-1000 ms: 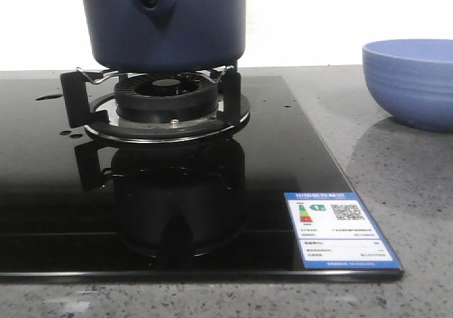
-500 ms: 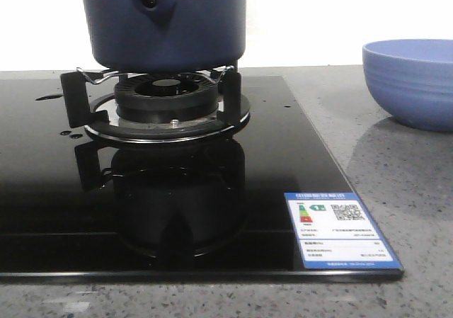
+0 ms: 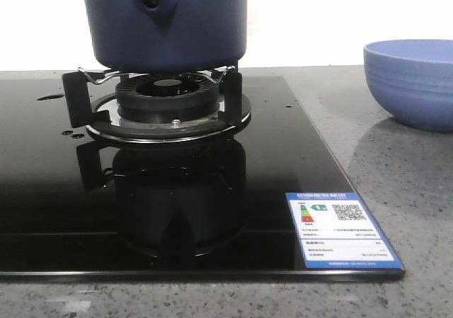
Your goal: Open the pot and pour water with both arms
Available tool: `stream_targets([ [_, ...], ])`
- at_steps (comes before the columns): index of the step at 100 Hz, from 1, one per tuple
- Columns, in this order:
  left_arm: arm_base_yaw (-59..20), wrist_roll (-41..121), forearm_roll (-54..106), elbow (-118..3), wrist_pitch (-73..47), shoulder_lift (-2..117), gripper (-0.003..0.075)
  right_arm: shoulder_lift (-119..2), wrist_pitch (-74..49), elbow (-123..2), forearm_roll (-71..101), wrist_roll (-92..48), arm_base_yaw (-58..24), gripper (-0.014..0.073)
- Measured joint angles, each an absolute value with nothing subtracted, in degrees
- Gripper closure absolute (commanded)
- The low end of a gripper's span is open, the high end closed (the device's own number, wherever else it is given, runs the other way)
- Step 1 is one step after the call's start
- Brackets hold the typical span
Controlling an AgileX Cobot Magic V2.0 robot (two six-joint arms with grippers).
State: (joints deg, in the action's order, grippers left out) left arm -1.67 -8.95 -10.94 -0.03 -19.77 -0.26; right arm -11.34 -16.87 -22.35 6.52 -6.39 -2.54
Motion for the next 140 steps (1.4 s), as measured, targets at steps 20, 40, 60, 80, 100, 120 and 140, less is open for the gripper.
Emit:
stream_targets([
  [20, -1.7, -8.9, -10.8, 0.0, -19.9, -0.3, 0.0741, -11.3, -16.9, -22.3, 6.5, -6.4, -2.5, 0.0657],
  [40, -1.7, -8.9, -10.8, 0.0, -19.9, -0.3, 0.0741, -11.3, -16.9, -22.3, 6.5, -6.4, -2.5, 0.0657],
  [60, -1.7, -8.8, -10.8, 0.0, -19.9, -0.3, 0.0741, -11.3, -16.9, -22.3, 6.5, -6.4, -2.5, 0.0657],
  [80, -1.7, -8.8, -10.8, 0.0, -19.9, -0.3, 0.0741, -11.3, -16.9, -22.3, 6.5, -6.4, -2.5, 0.0657],
  [100, -1.7, -8.8, -10.8, 0.0, -19.9, -0.3, 0.0741, -11.3, -16.7, -21.0, 3.5, -6.0, -2.5, 0.0657],
  [120, -1.7, -8.8, -10.8, 0.0, -19.9, -0.3, 0.0741, -10.4, -10.9, -12.4, -4.5, 0.7, 1.9, 0.0657],
  [140, -1.7, -8.8, -10.8, 0.0, -19.9, -0.3, 0.0741, -5.2, -6.4, -1.3, -6.4, 1.4, 7.2, 0.0657],
])
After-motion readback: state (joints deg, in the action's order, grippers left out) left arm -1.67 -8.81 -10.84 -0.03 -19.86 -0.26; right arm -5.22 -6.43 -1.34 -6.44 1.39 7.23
